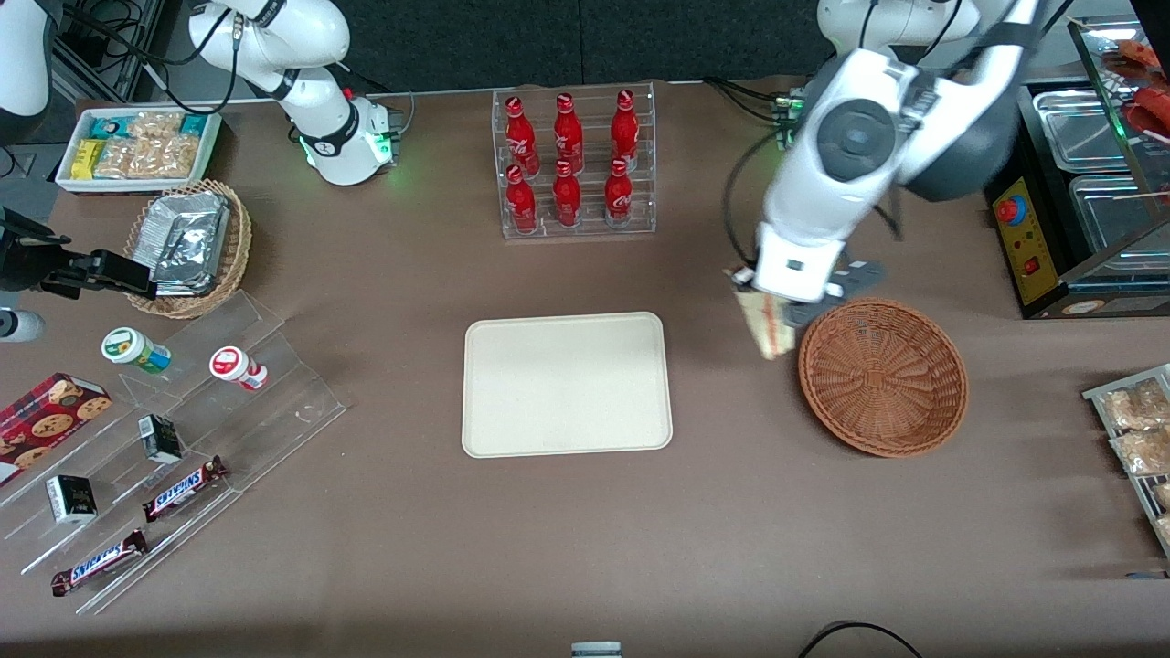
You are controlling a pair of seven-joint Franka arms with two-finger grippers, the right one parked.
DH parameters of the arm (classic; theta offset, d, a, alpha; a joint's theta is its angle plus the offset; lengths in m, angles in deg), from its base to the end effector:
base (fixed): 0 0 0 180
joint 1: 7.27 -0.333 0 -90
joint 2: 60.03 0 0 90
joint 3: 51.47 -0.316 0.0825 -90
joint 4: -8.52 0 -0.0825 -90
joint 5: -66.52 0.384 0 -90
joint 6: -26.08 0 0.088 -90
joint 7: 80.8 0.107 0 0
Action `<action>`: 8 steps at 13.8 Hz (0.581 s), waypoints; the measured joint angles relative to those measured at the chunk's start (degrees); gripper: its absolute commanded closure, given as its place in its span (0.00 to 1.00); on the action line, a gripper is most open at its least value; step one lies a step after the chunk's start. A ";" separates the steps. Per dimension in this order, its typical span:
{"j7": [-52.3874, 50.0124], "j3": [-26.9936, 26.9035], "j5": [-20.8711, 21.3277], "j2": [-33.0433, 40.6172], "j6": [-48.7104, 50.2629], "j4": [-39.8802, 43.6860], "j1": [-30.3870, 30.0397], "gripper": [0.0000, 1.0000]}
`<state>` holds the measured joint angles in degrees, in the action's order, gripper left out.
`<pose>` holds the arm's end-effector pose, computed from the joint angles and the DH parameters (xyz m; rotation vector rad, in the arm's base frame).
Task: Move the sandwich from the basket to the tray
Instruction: 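Carry the sandwich over the cream tray and lower it onto it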
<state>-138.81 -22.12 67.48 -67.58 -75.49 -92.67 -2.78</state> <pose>0.4932 -0.3147 0.4825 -3.0257 -0.6414 0.1702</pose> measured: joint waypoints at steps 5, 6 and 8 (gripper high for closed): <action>-2.83 2.15 4.59 -10.61 -1.20 9.55 8.60 1.00; -4.64 2.15 7.02 -13.60 -1.38 11.88 10.73 1.00; -8.13 2.11 10.36 -19.53 -2.61 16.61 14.66 1.00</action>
<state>-146.94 -20.01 77.84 -87.11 -78.10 -76.06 11.88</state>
